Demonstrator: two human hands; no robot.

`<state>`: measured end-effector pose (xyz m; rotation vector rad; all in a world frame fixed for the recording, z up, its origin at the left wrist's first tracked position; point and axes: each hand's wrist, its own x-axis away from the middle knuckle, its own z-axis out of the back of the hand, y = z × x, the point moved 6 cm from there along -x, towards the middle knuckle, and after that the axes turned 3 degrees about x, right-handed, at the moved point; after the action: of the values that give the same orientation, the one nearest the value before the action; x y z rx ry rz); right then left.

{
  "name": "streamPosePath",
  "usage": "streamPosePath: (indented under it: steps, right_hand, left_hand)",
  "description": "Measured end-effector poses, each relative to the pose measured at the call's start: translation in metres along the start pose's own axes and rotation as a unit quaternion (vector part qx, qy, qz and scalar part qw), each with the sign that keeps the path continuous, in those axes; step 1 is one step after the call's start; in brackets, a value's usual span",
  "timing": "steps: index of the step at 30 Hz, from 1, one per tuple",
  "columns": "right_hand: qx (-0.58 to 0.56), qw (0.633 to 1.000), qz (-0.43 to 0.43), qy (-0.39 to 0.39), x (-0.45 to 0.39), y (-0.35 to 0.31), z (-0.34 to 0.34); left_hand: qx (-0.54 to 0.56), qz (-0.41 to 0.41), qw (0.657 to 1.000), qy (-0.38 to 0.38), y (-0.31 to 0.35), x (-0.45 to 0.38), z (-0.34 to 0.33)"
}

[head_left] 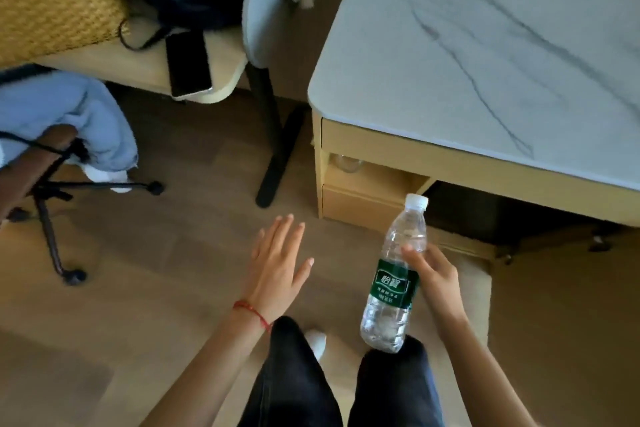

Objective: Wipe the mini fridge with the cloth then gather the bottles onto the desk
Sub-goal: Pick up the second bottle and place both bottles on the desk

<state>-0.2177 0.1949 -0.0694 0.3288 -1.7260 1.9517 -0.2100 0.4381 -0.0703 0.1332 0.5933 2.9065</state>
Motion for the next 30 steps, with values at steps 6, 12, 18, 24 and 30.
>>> streamPosePath:
  steps: [6, 12, 18, 24, 30]
  right_hand:
    - [-0.094, 0.984, -0.038, 0.147, 0.053, 0.035, 0.037]
    - [-0.178, 0.934, -0.071, 0.300, 0.131, 0.083, 0.094]
    - [-0.244, 0.866, -0.089, 0.427, 0.214, 0.127, 0.141]
    - [-0.299, 0.798, -0.093, 0.515, 0.299, 0.174, 0.178]
    - [-0.342, 0.748, -0.089, 0.562, 0.377, 0.227, 0.221]
  left_hand:
    - [0.015, -0.144, 0.989, -0.021, 0.036, -0.027, -0.004]
    - [0.005, -0.310, 0.947, -0.088, 0.129, -0.023, -0.031]
    - [0.006, -0.443, 0.883, -0.154, 0.220, 0.014, -0.068]
    - [-0.001, -0.544, 0.816, -0.193, 0.311, 0.082, -0.100]
    - [-0.021, -0.597, 0.774, -0.209, 0.393, 0.160, -0.133]
